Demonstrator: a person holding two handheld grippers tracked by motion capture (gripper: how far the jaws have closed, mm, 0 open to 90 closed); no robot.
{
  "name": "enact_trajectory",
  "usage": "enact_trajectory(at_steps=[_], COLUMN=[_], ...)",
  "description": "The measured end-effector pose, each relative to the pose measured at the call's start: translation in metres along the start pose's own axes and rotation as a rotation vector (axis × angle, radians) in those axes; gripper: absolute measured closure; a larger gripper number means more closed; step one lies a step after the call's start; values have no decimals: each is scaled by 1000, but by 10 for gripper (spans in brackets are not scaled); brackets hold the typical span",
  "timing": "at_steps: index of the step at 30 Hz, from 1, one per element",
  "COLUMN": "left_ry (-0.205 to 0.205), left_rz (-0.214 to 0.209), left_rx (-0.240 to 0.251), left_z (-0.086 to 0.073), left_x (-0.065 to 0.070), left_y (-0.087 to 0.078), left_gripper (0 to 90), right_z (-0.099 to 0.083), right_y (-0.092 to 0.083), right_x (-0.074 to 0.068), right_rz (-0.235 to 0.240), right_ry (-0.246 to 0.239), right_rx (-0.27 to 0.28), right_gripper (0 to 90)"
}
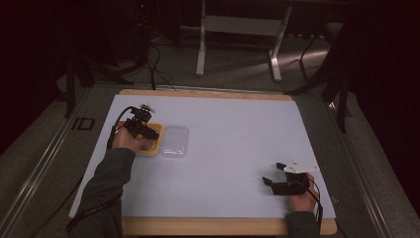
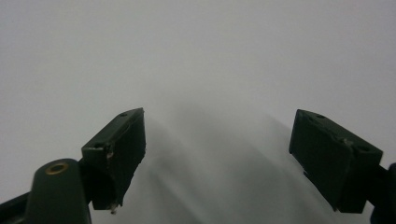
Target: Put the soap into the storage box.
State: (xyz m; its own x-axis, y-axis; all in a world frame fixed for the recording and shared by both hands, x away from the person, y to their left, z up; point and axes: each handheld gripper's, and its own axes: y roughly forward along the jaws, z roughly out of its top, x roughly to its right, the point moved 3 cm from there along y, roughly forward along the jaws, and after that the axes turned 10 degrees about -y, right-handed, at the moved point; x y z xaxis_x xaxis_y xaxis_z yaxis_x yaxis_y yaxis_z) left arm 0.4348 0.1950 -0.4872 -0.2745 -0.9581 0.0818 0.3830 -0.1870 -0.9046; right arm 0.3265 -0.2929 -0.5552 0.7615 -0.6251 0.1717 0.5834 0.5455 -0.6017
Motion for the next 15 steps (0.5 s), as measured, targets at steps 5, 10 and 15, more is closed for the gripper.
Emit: enact_trajectory(at_steps=[5, 10, 15], left_ry=[32, 61, 104], left_rz=[-30, -49, -61], left_rx=[26, 51, 73], left_z=[-6, -15, -25], left_x=[1, 5, 12], left_y=[-4, -8, -10], left_gripper=[398, 398, 399], right_z=[0, 0, 0], right_y=[0, 0, 0], right_x=[0, 0, 0], right_rz=[0, -1, 0], right_ry=[0, 0, 0], right_rx=[0, 0, -2], right_gripper=[182, 183, 182])
